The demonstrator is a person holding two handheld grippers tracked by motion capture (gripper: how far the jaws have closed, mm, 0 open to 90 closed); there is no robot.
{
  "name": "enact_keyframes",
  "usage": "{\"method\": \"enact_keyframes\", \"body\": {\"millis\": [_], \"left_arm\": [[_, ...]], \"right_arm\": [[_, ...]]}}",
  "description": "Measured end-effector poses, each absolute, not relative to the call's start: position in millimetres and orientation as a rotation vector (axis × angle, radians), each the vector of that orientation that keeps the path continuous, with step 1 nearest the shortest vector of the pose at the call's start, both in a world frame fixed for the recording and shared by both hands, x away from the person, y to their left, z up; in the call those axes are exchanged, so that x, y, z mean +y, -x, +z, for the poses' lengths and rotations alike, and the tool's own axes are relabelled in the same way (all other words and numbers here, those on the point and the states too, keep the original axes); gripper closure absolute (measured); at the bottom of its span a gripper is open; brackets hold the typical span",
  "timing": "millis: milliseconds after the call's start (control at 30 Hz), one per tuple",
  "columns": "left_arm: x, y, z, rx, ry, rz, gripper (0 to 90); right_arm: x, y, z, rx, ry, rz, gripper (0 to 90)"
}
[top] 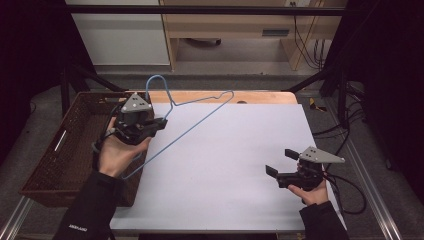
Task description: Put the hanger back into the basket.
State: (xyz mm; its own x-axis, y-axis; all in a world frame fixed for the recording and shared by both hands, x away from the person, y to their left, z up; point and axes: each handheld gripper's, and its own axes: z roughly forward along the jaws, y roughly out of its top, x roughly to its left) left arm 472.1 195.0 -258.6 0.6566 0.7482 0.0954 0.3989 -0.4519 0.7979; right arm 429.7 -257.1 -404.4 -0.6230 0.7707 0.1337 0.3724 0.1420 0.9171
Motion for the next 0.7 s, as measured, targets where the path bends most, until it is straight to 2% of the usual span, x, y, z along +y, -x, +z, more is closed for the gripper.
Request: {"method": "enact_keyframes", "body": {"millis": [333, 700], "left_arm": [[228, -470, -242, 0.923, -2.092, 0.631, 87.2], [270, -473, -239, 1.034, -2.002, 0.681, 87.2]], "right_arm": [[-263, -424, -407, 2.049, -1.1, 1.476, 3.7], [-264, -423, -407, 2.049, -1.102, 1.454, 3.6]]}}
